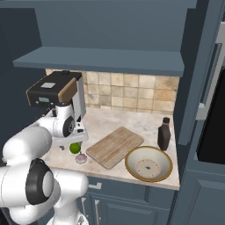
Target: Open the cabinet. Place the bowl and condiment on the counter. Then place the lime and garlic on the cutting board.
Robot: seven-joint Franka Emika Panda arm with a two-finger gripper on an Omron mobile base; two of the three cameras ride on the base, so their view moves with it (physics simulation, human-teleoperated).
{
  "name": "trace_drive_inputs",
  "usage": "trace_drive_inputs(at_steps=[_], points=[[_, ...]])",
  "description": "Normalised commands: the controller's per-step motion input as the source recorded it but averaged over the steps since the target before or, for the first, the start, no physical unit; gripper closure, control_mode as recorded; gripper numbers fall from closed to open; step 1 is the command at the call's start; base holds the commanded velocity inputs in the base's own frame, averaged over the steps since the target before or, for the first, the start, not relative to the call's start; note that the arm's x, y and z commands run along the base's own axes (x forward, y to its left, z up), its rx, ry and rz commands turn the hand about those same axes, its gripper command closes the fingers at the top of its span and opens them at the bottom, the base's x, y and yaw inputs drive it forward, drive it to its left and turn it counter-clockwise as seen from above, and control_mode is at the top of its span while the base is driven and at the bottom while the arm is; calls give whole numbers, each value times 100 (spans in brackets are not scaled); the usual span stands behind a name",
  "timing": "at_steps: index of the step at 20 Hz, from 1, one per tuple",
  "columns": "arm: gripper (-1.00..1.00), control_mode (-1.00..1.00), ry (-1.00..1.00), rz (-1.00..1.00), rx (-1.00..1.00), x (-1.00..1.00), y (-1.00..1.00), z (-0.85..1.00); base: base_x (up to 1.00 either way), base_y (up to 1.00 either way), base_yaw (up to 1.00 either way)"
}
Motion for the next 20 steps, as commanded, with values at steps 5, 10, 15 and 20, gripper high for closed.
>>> trace_drive_inputs(at_steps=[5,10,15,20], points=[[-100,-100,1,0,0,2,3,-2,0,0,0],[-100,-100,0,0,0,4,0,0,0,0,0],[-100,-100,0,0,0,8,0,-1,0,0,0],[-100,-100,0,0,0,12,0,-1,0,0,0]])
